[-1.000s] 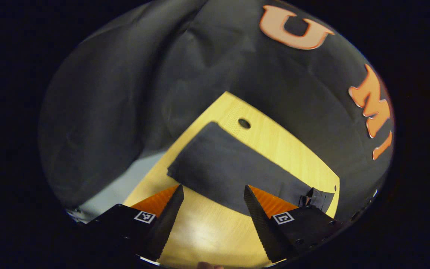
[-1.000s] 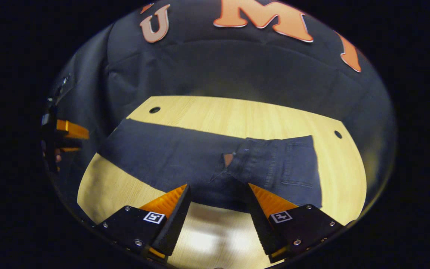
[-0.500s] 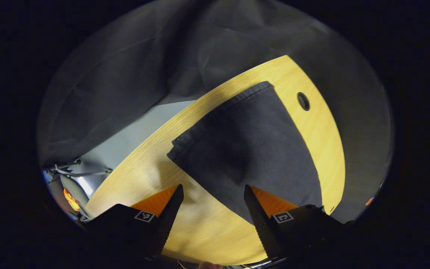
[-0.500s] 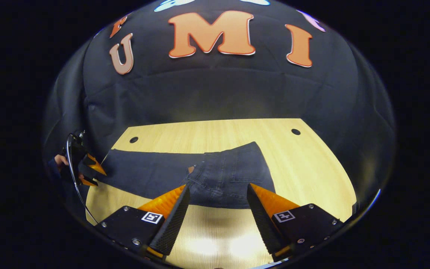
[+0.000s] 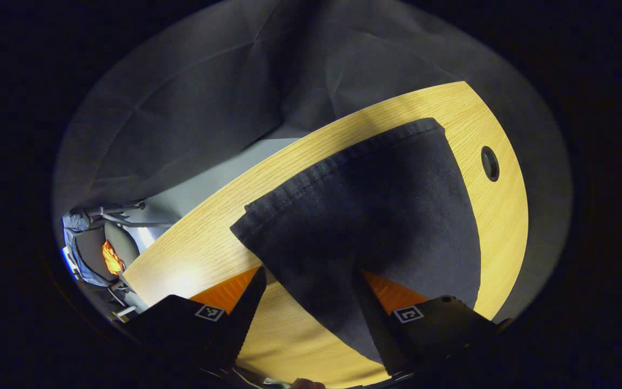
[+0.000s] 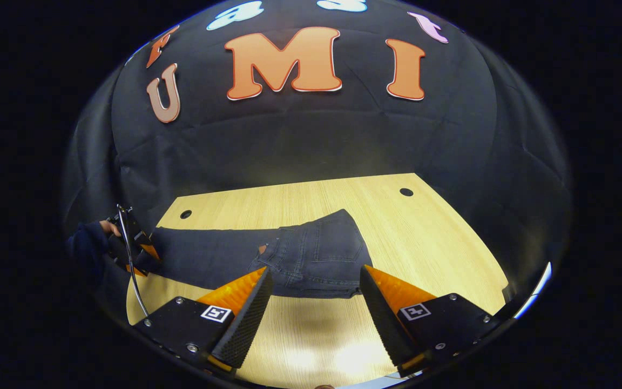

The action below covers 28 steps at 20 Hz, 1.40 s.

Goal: Grasp the waist and the cuffs of the jeans and fold them to make the two legs overlap; first hold the waist and fold one-third of the jeans toward the cuffs, then hold the cuffs and fold the remaining one-third in the same direction to finish folding.

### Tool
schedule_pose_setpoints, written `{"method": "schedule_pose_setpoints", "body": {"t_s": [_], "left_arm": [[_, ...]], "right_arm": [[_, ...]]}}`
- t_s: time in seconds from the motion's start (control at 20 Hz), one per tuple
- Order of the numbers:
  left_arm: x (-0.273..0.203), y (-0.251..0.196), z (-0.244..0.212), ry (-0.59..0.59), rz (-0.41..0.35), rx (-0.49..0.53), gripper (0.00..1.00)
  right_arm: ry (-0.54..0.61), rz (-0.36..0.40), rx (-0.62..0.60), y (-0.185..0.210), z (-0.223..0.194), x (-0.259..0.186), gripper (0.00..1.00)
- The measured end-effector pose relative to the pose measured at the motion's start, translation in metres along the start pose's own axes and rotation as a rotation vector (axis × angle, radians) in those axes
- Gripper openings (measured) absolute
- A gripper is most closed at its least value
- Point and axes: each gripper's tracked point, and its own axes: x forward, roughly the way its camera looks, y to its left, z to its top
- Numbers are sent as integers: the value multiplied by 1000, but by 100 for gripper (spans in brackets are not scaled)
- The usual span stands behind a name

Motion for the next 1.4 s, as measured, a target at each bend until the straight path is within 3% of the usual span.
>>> {"method": "schedule_pose_setpoints", "body": {"t_s": [0.25,0.3,0.35,0.5,0.55,0.6,0.75,1.0,1.25,1.4], "left_arm": [[-2,-3,-2,-12,-11,6,94],[-4,-6,-2,-18,-22,19,82],[-5,-10,3,-37,-48,27,78],[-4,-19,0,-57,-97,72,12],[-8,-20,-1,-80,-126,103,12],[-5,-22,0,-97,-146,139,4],[-30,-29,2,-200,-267,166,4],[-112,-43,-4,-342,-479,191,3],[-182,-37,-18,-474,-603,291,4],[-214,-54,-33,-544,-638,367,3]], "right_arm": [[-11,34,32,-5,5,5,98],[-5,43,24,-6,3,6,98],[-5,48,16,-7,3,9,98],[-8,66,19,-14,3,10,98],[-9,73,23,-18,3,11,98],[-9,74,23,-22,3,12,98],[-7,83,25,-38,6,16,98],[-24,116,27,-49,22,27,98],[-42,169,5,-40,33,35,98],[-42,186,-8,-38,35,39,98]]}}
